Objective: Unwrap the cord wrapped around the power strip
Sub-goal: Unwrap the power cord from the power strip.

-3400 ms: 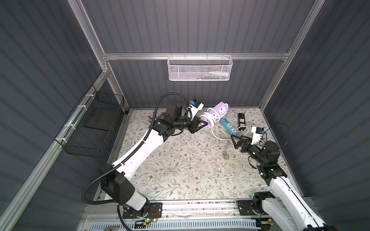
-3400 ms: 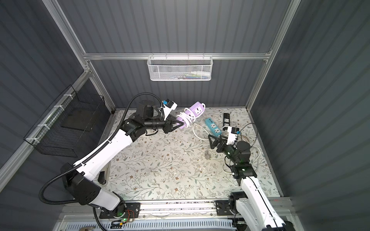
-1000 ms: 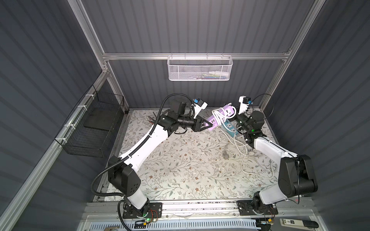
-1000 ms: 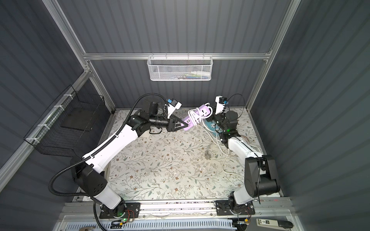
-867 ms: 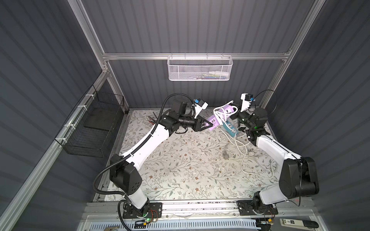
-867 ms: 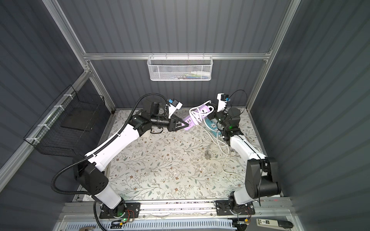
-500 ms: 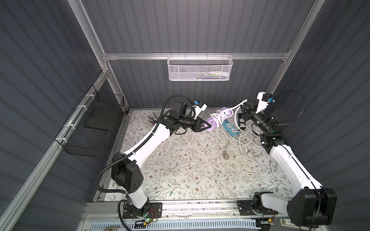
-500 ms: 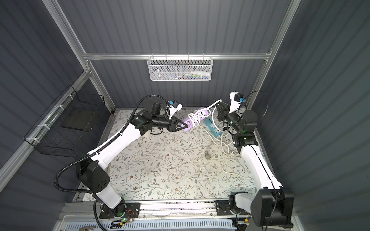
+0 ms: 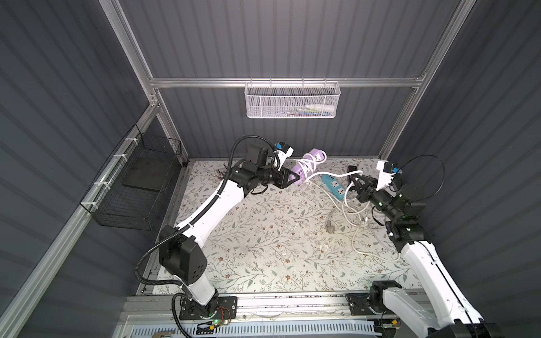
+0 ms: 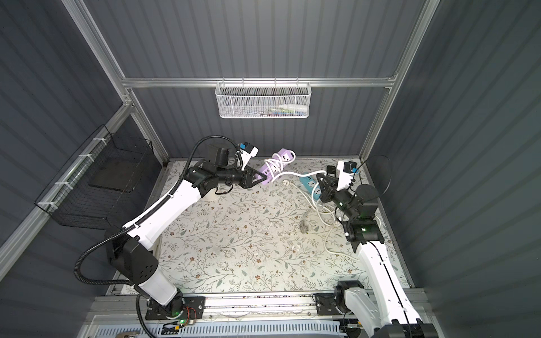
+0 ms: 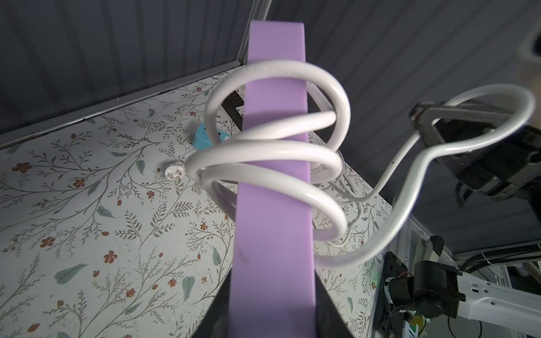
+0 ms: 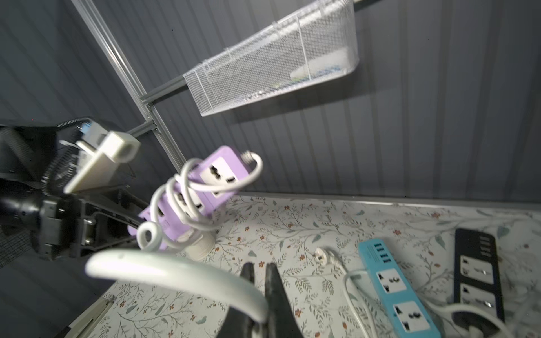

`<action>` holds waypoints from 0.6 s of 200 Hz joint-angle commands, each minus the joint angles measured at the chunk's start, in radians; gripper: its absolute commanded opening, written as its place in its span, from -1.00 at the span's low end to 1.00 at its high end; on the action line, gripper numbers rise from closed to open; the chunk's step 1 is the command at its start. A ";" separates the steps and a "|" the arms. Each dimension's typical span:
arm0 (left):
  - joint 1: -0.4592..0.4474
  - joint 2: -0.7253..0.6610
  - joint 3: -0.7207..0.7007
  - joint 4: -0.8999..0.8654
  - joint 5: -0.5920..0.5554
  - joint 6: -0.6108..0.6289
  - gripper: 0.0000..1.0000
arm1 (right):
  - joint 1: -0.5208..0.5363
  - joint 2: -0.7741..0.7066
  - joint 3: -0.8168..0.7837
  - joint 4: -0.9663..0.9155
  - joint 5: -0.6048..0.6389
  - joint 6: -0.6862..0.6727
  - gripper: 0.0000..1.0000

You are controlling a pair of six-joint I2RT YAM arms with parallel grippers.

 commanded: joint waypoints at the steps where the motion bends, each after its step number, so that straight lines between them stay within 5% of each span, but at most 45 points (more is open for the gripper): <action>1: 0.001 -0.082 0.031 0.062 0.032 0.016 -1.00 | -0.004 0.078 -0.061 -0.045 0.044 0.039 -1.00; 55: -0.002 -0.101 0.016 0.131 0.252 -0.036 -1.00 | -0.003 0.413 -0.010 0.087 0.039 0.092 -1.00; 120: -0.105 -0.003 0.036 0.066 0.340 -0.001 -1.00 | -0.004 0.642 0.348 0.057 0.006 0.117 -1.00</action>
